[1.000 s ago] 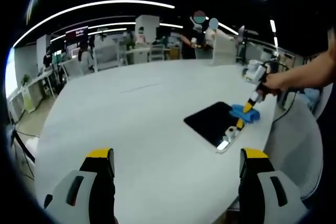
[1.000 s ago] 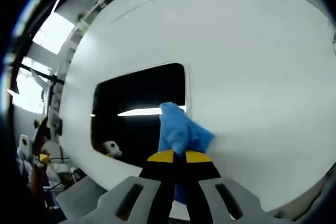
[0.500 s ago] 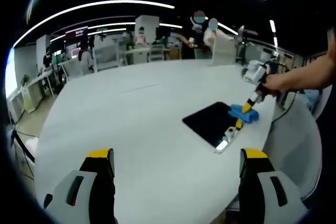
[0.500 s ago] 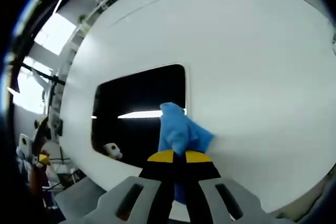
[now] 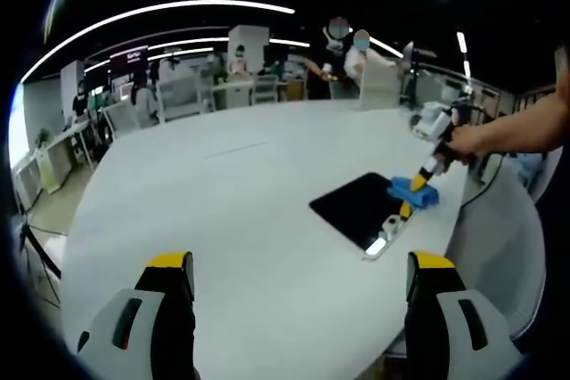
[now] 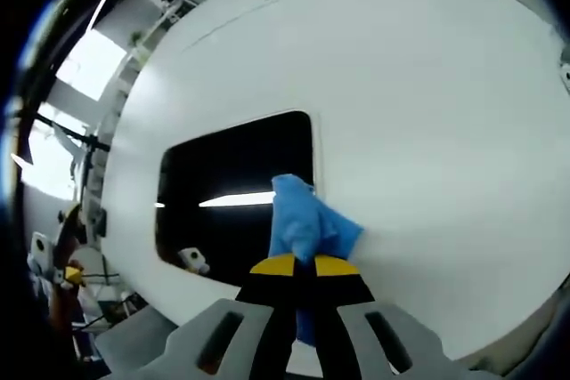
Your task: Wipe the mirror surface with the cleaning cloth until all visible marks leave the cleaned area.
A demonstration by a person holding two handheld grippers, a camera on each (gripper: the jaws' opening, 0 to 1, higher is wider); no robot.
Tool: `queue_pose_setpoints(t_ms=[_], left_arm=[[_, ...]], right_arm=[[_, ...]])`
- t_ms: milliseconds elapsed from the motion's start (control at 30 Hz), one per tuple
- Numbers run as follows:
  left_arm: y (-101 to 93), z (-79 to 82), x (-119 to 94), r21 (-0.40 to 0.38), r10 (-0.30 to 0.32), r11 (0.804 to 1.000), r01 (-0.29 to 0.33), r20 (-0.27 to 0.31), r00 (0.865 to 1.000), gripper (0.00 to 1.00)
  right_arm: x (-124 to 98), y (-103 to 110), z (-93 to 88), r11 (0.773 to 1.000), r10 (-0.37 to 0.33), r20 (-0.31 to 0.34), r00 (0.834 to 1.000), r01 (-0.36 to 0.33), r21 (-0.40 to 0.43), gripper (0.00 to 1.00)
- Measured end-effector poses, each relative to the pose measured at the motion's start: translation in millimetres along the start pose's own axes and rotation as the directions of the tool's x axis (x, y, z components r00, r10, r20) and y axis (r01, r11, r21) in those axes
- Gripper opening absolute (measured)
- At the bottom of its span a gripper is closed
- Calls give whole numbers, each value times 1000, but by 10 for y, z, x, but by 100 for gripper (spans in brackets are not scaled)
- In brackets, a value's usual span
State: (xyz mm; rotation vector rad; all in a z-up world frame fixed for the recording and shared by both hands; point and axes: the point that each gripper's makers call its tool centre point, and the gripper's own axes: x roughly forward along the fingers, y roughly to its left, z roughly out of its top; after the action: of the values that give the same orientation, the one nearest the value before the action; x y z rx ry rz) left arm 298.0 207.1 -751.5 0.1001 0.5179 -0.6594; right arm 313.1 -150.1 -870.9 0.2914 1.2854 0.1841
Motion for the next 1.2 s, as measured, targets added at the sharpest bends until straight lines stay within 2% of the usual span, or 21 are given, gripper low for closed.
queue_pose_setpoints(t_ms=[233, 567, 600, 700, 900, 1200], left_arm=[[35, -24, -22, -3, -1, 1000, 1, -12, 1000, 99], [112, 0, -46, -12, 12, 1000, -12, 2, 1000, 99], [108, 1, -48, -13, 13, 1000, -13, 2, 1000, 99], [103, -3, -55, -22, 11, 1000, -11, 2, 1000, 99], [113, -33, -76, -28, 12, 1000, -12, 0, 1000, 99], [169, -14, -122, -45, 26, 999, -25, 18, 1000, 99]], right_arm=[[10, 64, -16, 1000, 7, -5, 1000, -7, -4, 0], [49, 164, -13, 1000, 6, -11, 1000, -7, -4, 0], [62, 196, -9, 1000, 24, -11, 1000, -24, 9, 0], [79, 235, -15, 1000, 5, -12, 1000, -5, -13, 0], [113, 330, -18, 1000, 18, -18, 1000, -18, -11, 0], [128, 441, -19, 999, 6, -16, 1000, -6, -52, 0]])
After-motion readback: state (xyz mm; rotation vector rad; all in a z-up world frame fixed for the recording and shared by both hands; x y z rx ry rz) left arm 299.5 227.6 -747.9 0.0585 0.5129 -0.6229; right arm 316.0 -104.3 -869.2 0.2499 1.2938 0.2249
